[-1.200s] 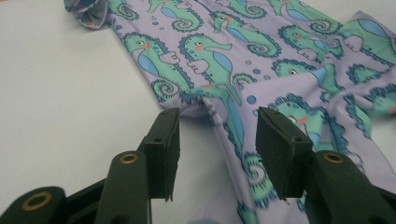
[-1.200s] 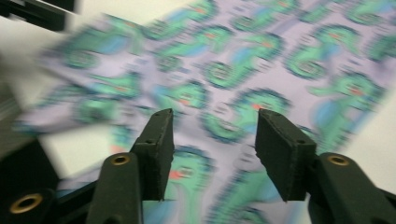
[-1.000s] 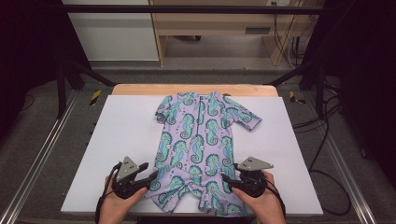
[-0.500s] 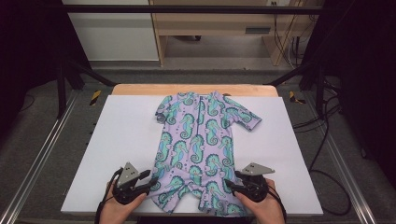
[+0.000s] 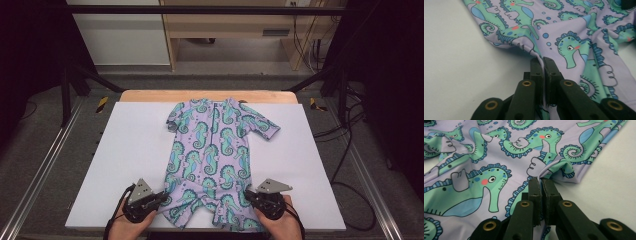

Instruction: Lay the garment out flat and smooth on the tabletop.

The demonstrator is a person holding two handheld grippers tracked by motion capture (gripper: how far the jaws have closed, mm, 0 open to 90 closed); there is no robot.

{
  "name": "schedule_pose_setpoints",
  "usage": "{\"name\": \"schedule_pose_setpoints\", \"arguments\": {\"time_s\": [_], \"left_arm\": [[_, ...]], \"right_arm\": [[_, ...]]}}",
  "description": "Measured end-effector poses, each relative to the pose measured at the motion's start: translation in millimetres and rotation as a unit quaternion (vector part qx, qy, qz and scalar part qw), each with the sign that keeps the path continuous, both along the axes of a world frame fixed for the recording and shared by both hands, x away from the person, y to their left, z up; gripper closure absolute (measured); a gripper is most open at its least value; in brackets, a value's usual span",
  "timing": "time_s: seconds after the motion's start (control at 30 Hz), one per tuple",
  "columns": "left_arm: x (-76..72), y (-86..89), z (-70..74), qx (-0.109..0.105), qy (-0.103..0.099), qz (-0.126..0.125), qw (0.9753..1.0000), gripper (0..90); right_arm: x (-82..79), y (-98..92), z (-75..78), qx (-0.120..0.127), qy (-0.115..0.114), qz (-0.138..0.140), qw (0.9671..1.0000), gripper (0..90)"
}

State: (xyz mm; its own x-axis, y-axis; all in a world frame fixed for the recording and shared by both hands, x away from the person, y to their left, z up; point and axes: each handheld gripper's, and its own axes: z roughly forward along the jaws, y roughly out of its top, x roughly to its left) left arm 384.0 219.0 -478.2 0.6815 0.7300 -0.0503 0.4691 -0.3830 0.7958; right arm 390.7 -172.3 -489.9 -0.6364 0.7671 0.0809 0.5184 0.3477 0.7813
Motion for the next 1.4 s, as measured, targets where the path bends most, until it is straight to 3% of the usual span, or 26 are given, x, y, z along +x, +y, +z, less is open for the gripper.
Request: {"name": "schedule_pose_setpoints", "arguments": {"time_s": [0.13, 0.8, 0.9, 1.1, 1.4], "left_arm": [[-4.3, 0.5, 1.8, 0.008, 0.005, -0.007, 0.9999, 88.2], [-14.2, -0.1, 4.9, 0.004, 0.006, -0.02, 0.9998, 88.3], [-16.8, -2.7, 4.5, 0.022, -0.002, -0.018, 0.9996, 88.3], [-19.6, -5.6, 6.2, 0.003, 0.004, -0.027, 0.9996, 88.4], [-24.0, -16.6, 10.0, 0.004, 0.005, -0.042, 0.9991, 88.3]], "right_arm": [[-3.9, 0.0, 0.9, -0.002, -0.004, 0.008, 1.0, 87.6], [-30.3, -14.0, 9.4, -0.002, -0.013, 0.02, 0.9997, 87.9], [-32.3, -17.4, 8.8, -0.003, -0.014, 0.019, 0.9997, 87.9], [-32.9, -21.7, 9.5, -0.002, -0.015, 0.017, 0.9997, 87.9], [-29.3, -30.5, 15.8, -0.007, -0.019, 0.007, 0.9998, 87.8]]}}
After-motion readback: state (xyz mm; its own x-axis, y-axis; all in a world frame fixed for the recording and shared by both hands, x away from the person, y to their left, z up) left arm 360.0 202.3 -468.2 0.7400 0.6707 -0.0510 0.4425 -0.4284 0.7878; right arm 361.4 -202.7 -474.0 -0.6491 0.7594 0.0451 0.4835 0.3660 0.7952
